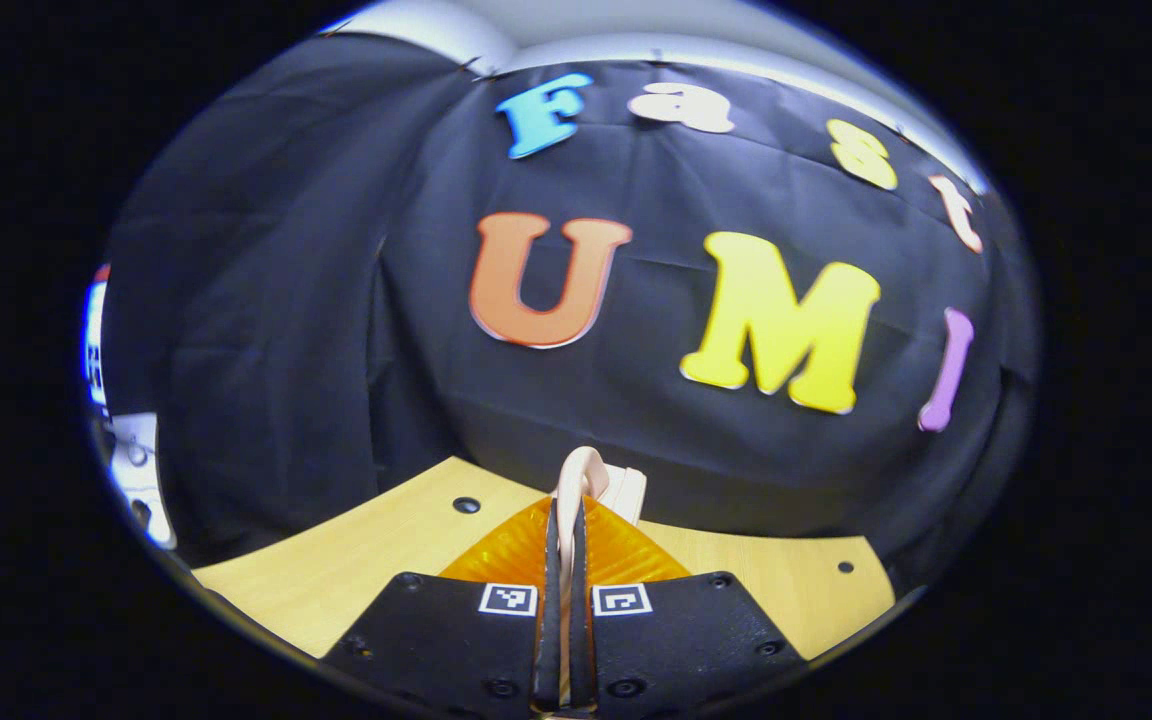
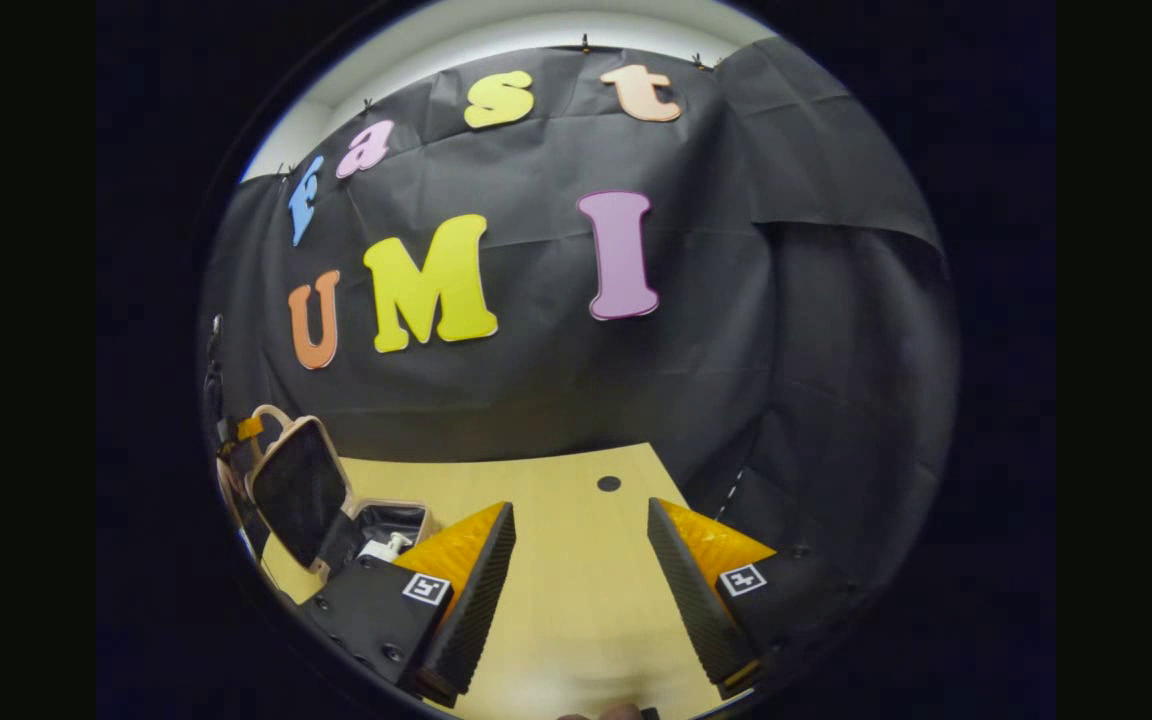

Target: First open the suitcase, pack the skin care products into it, and then close the suitcase.

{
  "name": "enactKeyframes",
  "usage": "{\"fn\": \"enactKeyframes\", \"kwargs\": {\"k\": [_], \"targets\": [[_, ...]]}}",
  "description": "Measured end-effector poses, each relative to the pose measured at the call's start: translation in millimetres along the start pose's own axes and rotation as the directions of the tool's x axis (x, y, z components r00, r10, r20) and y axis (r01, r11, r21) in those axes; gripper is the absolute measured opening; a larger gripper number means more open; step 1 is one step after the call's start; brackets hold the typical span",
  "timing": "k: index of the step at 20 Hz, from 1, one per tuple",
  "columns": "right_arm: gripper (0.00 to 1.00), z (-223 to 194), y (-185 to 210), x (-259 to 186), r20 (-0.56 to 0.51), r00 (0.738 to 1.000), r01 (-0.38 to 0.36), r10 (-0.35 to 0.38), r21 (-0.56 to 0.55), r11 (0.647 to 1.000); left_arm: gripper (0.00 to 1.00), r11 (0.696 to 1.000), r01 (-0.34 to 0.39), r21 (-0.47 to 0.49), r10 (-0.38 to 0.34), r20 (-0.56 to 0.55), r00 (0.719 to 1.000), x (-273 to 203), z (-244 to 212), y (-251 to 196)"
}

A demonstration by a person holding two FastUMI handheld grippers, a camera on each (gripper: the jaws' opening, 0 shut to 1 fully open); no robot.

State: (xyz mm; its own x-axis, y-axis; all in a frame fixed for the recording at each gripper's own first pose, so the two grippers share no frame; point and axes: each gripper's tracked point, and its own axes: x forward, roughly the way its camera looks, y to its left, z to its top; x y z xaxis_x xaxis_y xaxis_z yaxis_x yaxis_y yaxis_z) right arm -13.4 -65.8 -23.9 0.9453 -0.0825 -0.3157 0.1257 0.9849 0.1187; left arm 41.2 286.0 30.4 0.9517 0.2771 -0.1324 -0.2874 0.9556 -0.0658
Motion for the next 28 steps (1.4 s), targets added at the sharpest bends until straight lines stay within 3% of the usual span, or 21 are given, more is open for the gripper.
{"fn": "enactKeyframes", "kwargs": {"k": [3,11,17,20,24,26,27,28], "targets": [[0.79,4.7,-25.9,-11.1,0.015,1.000,0.028,-0.028,-0.004,1.000,0.06,0.990,0.052,0.132,-0.052,0.000,0.999,-9.9,-26.7,-65.7],[0.79,-8.1,-68.4,-23.2,-0.016,0.997,0.077,-0.077,-0.024,0.997,0.07,0.941,0.227,0.252,-0.189,-0.166,0.968,-19.6,-144.9,-194.7],[0.79,-18.5,-80.0,-22.2,-0.054,0.994,0.087,-0.090,-0.056,0.995,0.07,0.917,0.279,0.284,-0.208,-0.256,0.944,-18.2,-218.7,-225.3],[0.79,-24.7,-80.8,-20.5,-0.071,0.994,0.078,-0.083,-0.063,0.995,0.08,0.924,0.281,0.260,-0.197,-0.305,0.932,-20.6,-247.2,-232.7],[0.79,-34.7,-78.6,-15.1,-0.101,0.993,0.054,-0.062,-0.084,0.995,0.12,0.927,0.258,0.272,-0.173,-0.301,0.938,-17.4,-258.7,-241.2],[0.79,-34.2,-75.8,-12.6,-0.104,0.993,0.038,-0.048,-0.093,0.995,0.16,0.929,0.251,0.271,-0.164,-0.308,0.937,-16.8,-264.9,-244.0],[0.78,-32.9,-74.8,-11.0,-0.103,0.994,0.030,-0.040,-0.098,0.995,0.27,0.933,0.255,0.253,-0.173,-0.307,0.936,-17.5,-266.7,-247.5],[0.79,-30.6,-73.6,-10.0,-0.098,0.995,0.024,-0.034,-0.105,0.994,0.28,0.938,0.254,0.234,-0.174,-0.315,0.933,-18.8,-270.3,-249.1]]}}
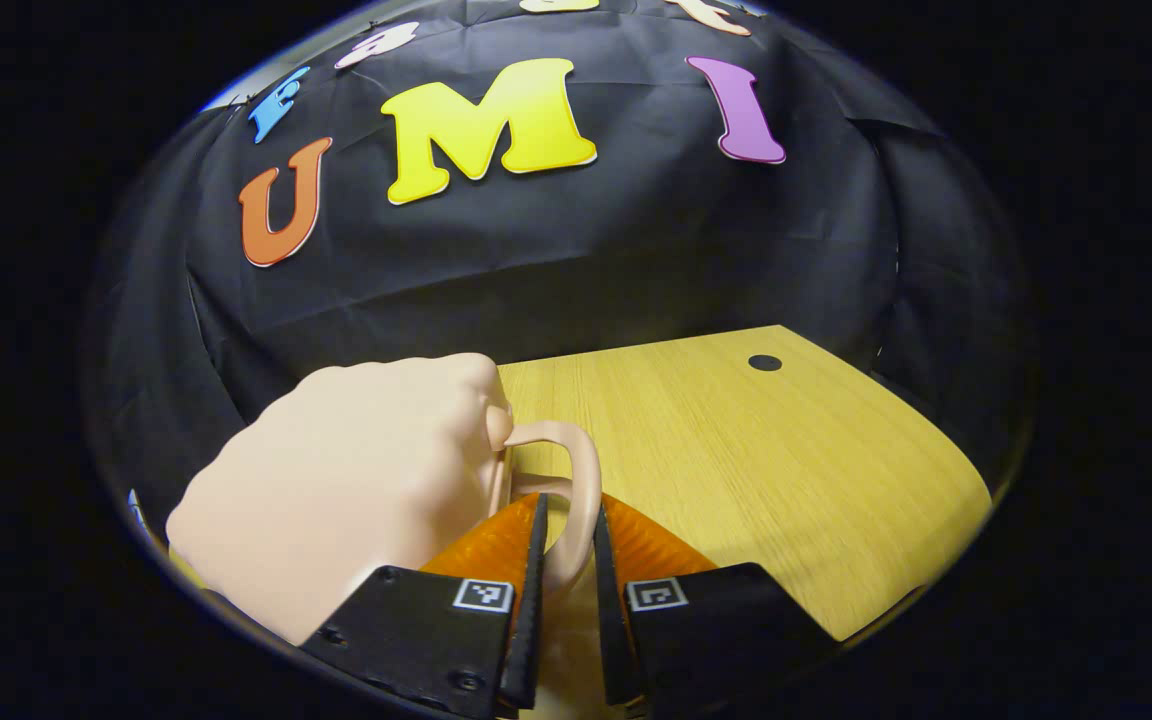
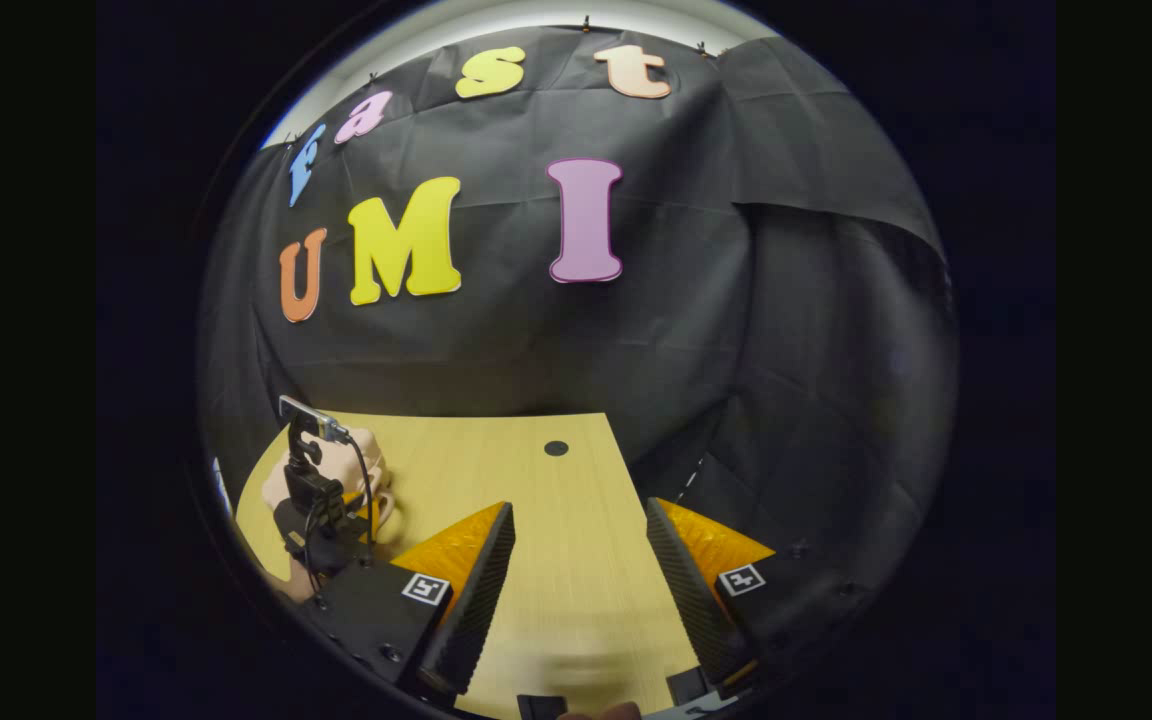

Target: First open the suitcase, pack the skin care products into it, and then close the suitcase.

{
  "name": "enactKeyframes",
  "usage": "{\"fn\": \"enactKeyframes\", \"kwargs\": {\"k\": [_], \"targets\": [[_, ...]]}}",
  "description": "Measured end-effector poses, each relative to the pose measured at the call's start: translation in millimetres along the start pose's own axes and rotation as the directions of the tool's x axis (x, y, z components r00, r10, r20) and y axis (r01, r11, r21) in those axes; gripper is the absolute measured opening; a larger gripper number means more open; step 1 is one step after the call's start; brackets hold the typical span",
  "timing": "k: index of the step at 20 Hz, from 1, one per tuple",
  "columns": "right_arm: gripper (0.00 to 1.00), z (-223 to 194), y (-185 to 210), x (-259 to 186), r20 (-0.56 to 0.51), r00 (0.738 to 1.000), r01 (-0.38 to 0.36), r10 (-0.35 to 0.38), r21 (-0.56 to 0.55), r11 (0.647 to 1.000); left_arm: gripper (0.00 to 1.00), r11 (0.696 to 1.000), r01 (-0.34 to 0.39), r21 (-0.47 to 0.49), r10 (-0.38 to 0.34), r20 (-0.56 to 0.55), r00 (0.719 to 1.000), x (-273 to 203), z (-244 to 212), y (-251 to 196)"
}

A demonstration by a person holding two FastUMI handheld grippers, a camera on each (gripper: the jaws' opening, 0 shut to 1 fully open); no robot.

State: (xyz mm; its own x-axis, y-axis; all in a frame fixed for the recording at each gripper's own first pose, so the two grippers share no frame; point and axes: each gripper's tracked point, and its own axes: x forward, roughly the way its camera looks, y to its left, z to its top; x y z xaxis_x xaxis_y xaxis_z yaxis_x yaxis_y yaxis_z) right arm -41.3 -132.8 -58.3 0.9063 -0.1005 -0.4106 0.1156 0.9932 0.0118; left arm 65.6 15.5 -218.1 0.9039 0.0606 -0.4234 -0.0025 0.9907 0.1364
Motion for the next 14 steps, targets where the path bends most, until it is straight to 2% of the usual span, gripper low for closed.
{"fn": "enactKeyframes", "kwargs": {"k": [1,2,3,4,6,7,10,13,14], "targets": [[0.79,2.4,1.1,0.9,0.005,1.000,-0.007,0.007,-0.006,1.000,0.33,1.000,0.015,-0.012,-0.015,-0.004,1.000,0.7,0.6,-4.4],[0.74,4.4,3.1,2.4,0.011,1.000,-0.015,0.015,-0.013,1.000,0.45,0.999,0.031,-0.019,-0.031,-0.019,0.999,0.5,-0.1,-8.4],[0.74,6.1,4.9,3.5,0.018,1.000,-0.023,0.023,-0.019,1.000,0.45,0.999,0.036,-0.026,-0.037,-0.029,0.999,-0.6,-1.4,-11.4],[0.79,9.2,8.6,5.5,0.026,0.999,-0.035,0.036,-0.023,0.999,0.58,0.998,0.044,-0.044,-0.045,-0.030,0.999,-4.6,1.1,-12.1],[0.79,15.4,21.1,11.3,0.051,0.997,-0.064,0.066,-0.030,0.997,0.64,0.990,0.055,-0.127,-0.058,-0.017,0.998,-20.0,10.0,-15.2],[0.78,17.8,28.8,14.1,0.068,0.994,-0.077,0.080,-0.043,0.996,0.73,0.986,0.058,-0.159,-0.060,-0.006,0.998,-30.1,17.9,-14.7],[0.79,28.5,58.3,23.8,0.108,0.985,-0.130,0.135,-0.052,0.990,0.87,0.978,0.040,-0.205,-0.034,0.031,0.999,-65.9,50.9,3.0],[0.79,51.1,89.5,25.7,0.169,0.967,-0.185,0.191,-0.048,0.982,0.97,0.972,0.011,-0.235,0.024,0.144,0.989,-104.0,106.7,38.9],[0.79,61.6,98.8,24.6,0.194,0.959,-0.199,0.205,-0.048,0.979,0.98,0.971,0.001,-0.240,0.045,0.184,0.982,-115.5,126.4,51.2]]}}
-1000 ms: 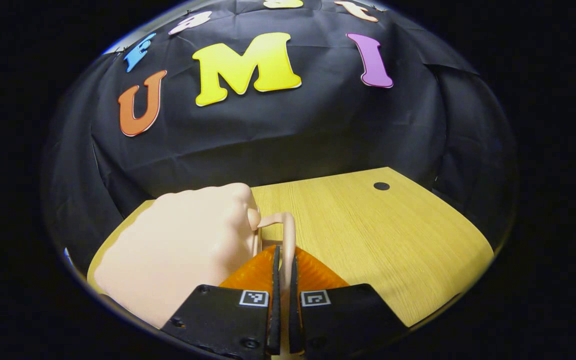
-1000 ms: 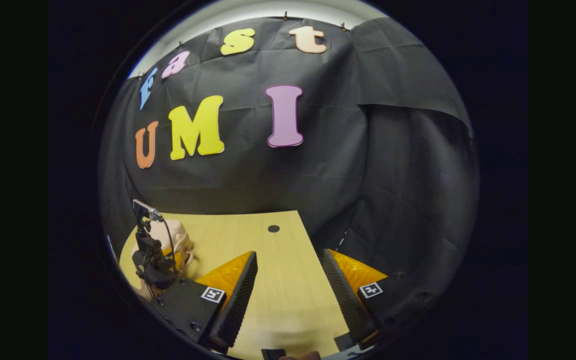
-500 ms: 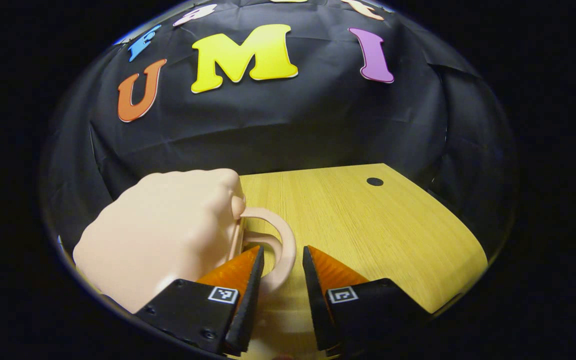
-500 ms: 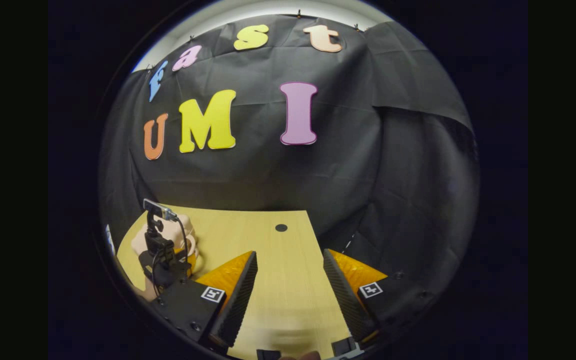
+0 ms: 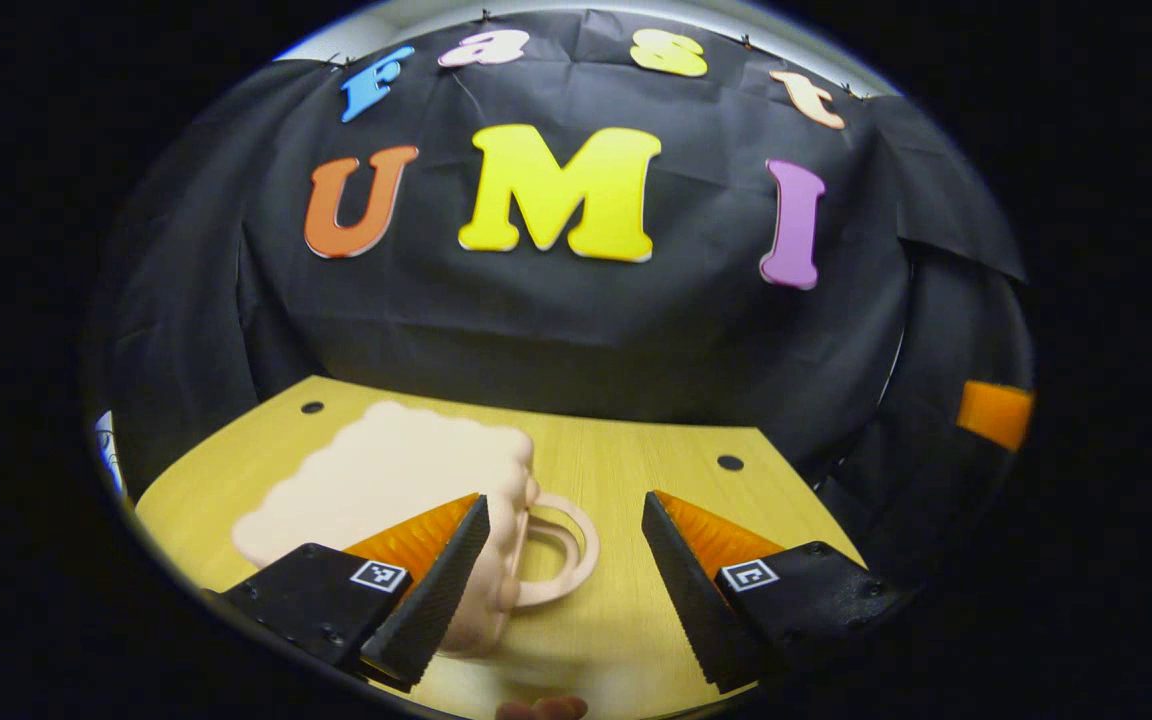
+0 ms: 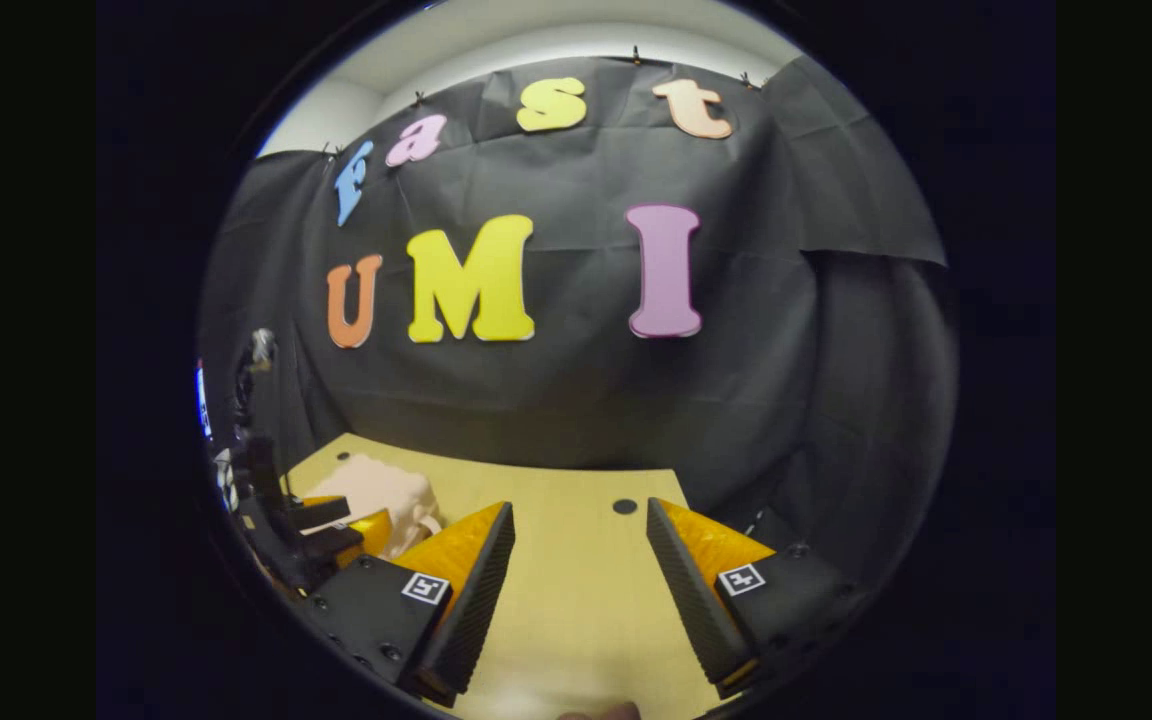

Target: First open the suitcase, pack the skin care products into it, and then close the suitcase.

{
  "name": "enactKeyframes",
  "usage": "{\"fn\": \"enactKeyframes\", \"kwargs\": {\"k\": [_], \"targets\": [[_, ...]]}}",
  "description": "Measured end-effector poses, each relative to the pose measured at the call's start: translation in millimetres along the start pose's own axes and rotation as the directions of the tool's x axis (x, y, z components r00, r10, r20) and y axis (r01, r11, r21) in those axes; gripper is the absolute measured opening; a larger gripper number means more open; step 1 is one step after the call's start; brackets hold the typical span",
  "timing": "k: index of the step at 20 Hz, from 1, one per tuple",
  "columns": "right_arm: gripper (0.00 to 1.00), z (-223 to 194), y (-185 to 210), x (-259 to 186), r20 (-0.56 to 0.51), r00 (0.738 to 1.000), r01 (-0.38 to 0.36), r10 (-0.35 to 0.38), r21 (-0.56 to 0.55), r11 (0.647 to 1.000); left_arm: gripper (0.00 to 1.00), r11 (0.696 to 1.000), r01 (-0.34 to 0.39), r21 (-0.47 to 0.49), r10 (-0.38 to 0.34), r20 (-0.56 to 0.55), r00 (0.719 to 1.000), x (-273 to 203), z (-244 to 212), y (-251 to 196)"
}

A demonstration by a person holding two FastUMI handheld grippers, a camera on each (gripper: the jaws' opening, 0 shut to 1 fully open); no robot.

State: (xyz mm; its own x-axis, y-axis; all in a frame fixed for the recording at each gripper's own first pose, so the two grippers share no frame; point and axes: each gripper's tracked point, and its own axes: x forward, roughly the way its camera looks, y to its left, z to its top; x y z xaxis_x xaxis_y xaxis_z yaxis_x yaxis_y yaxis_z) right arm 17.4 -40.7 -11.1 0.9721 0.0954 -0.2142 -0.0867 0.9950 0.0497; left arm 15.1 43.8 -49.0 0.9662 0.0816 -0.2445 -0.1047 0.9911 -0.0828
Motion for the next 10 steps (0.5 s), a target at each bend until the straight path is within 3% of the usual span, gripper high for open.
{"fn": "enactKeyframes", "kwargs": {"k": [4,5,6,10], "targets": [[0.79,43.6,34.7,8.9,0.084,0.995,-0.056,0.054,0.021,0.998,0.98,1.000,-0.027,0.016,0.024,0.167,0.986,-26.4,81.6,18.6],[0.75,54.0,40.2,10.5,0.111,0.992,-0.062,0.059,0.025,0.998,0.97,0.999,-0.029,0.020,0.024,0.198,0.980,-33.9,96.3,20.2],[0.80,63.8,44.7,11.2,0.134,0.989,-0.063,0.059,0.024,0.998,0.98,0.999,-0.028,0.022,0.023,0.222,0.975,-40.5,109.2,20.6],[0.81,72.1,56.9,9.8,0.176,0.984,-0.044,0.039,0.023,0.999,0.98,0.999,-0.012,0.052,-0.002,0.268,0.964,-48.7,130.8,15.7]]}}
